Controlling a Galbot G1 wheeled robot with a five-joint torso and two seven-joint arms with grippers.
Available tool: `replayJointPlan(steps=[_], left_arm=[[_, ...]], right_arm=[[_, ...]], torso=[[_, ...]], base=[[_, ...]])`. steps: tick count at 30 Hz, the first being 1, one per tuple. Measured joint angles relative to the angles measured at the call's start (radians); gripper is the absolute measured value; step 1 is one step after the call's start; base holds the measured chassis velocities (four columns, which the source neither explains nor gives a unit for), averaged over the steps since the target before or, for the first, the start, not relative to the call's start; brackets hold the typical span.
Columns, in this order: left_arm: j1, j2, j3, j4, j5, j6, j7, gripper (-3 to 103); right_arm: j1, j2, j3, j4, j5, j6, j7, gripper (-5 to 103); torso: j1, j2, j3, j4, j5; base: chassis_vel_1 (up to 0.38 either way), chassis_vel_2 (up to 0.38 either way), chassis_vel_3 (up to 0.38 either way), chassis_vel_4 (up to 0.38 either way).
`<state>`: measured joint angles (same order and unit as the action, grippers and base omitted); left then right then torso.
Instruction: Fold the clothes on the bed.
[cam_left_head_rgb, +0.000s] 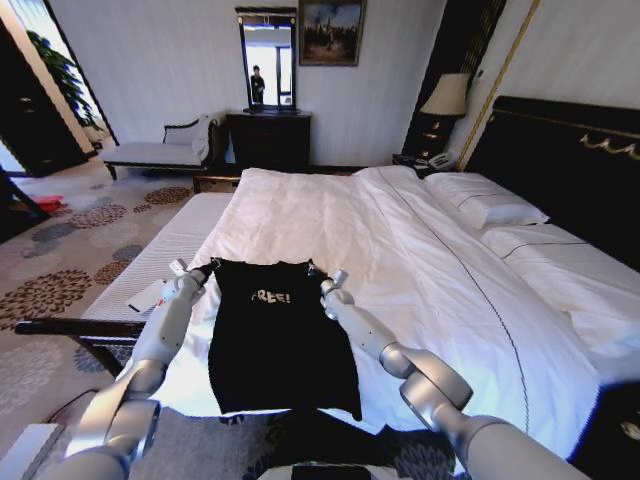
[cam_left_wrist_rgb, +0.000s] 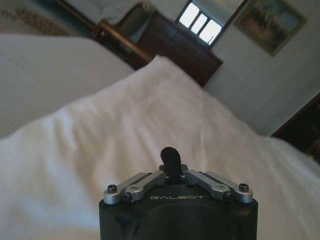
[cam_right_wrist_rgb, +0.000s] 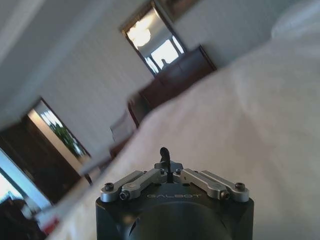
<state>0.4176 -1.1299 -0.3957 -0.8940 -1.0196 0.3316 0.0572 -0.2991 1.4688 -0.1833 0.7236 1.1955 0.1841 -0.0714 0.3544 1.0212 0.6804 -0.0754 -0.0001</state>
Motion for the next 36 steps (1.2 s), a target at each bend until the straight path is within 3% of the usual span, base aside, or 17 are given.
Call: replayJointPlan(steps=[8,24,30,36], left_arm=[[-0.076,0.04,0.031,-0.028,-0.115,-0.029,-0.005,0],[-0.252,0.054,0.131,0.069,-0.134,-0.041,0.02,0],[-0.211,0.075,0.135,0.01,-0.154,-0.042,0.022,0],[-0.005,0.158,0.084,-0.222,-0.222,-0.042,0.003,0]], right_arm=[[0.064,-0.057,0.011,0.103,0.058,0.048,0.014,0],[0.164,-0.065,0.001,0.062,0.084,0.071,0.004,0],[0.155,-0.081,-0.02,0.073,0.079,0.071,0.002,0],[0.056,-0.153,-0.044,0.22,0.094,0.063,0.039,0]], torso=[[0.0,0.0,0.0,0.0,0.0002],[0.0,0.0,0.0,-0.0004,0.0002],[0.0,0.0,0.0,0.0,0.0001],[0.0,0.0,0.0,0.0001,-0.0002]], base=[[0.0,0.0,0.0,0.0],[0.0,0.0,0.0,0.0],[0.0,0.0,0.0,0.0],[0.0,0.0,0.0,0.0]])
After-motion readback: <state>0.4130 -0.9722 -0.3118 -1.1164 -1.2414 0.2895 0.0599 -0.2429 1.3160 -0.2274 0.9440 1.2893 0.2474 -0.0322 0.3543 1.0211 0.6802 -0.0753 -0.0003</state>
